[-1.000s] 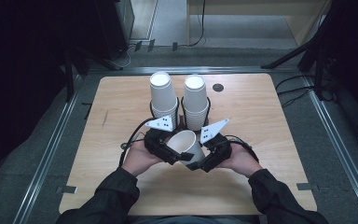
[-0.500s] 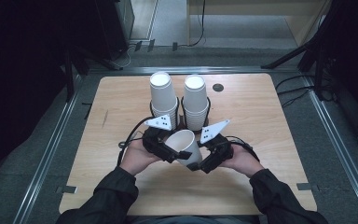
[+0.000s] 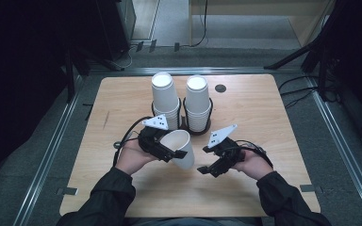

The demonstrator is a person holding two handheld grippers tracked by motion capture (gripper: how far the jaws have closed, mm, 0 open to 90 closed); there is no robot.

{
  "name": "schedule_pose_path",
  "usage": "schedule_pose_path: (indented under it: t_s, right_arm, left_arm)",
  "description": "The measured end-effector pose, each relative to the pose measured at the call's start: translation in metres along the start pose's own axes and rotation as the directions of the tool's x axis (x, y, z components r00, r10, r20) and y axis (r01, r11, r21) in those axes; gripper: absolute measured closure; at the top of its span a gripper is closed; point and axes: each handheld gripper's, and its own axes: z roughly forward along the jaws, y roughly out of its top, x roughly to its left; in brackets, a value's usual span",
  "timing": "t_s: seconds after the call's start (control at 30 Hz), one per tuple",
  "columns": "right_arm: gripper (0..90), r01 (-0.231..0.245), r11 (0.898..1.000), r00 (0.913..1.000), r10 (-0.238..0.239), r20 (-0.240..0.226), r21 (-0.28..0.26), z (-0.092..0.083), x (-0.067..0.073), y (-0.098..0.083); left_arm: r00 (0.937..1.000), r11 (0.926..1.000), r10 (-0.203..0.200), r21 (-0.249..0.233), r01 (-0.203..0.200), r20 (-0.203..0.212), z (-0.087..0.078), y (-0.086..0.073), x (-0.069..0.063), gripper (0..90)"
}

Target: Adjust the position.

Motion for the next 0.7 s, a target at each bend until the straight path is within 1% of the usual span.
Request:
schedule_pose_path:
  t_s: [0.07,0.13,0.17,0.27,0.33,0.37,0.4,0.43,0.63,0.7]
  right_arm:
    - [20.7,-0.056,0.998,0.9974,0.055,0.047,0.013,-0.001,-0.003,-0.002]
    - [20.9,-0.088,0.996,0.9941,0.088,0.064,0.003,-0.003,-0.006,-0.004]
    - [20.9,-0.092,0.996,0.9935,0.092,0.067,-0.002,-0.004,-0.007,-0.004]
    - [20.9,-0.093,0.996,0.9921,0.094,0.084,-0.01,-0.007,-0.008,-0.004]
    - [20.9,-0.096,0.995,0.9916,0.096,0.087,-0.011,-0.007,-0.01,-0.003]
    - [20.9,-0.097,0.995,0.9909,0.098,0.092,-0.009,-0.006,-0.011,-0.003]
    - [20.9,-0.099,0.995,0.9904,0.099,0.096,-0.008,-0.005,-0.012,-0.002]
    - [20.9,-0.105,0.994,0.9895,0.105,0.099,-0.004,-0.005,-0.012,-0.002]
    - [20.9,-0.1,0.995,0.9889,0.101,0.109,-0.012,-0.004,-0.016,0.0]
    - [20.9,-0.11,0.994,0.9873,0.111,0.114,-0.016,-0.005,-0.018,0.0]
  left_arm:
    - [1.0,1.0,0.0,0.009,0.0,-0.007,-0.002,-0.001,0.001,16.0]
    - [0.9997,0.9999,-0.003,0.016,0.004,-0.023,-0.003,-0.003,0.002,16.0]
    - [0.9995,0.9997,-0.003,0.025,0.004,-0.032,-0.004,-0.004,0.003,16.0]
    - [0.9991,0.9996,-0.011,0.027,0.012,-0.042,-0.007,-0.007,0.004,16.0]
    - [0.9989,0.9995,-0.013,0.029,0.015,-0.046,-0.009,-0.008,0.004,16.0]
    - [0.9984,0.9994,-0.014,0.031,0.016,-0.055,-0.01,-0.009,0.004,16.0]
    - [0.9982,0.9991,-0.012,0.039,0.014,-0.058,-0.01,-0.009,0.004,16.0]
    - [0.9979,0.9991,-0.016,0.039,0.018,-0.062,-0.011,-0.01,0.004,16.0]
    - [0.9962,0.9987,-0.028,0.042,0.031,-0.083,-0.016,-0.013,0.006,16.1]
    - [0.9957,0.9987,-0.029,0.04,0.033,-0.087,-0.018,-0.014,0.006,16.1]
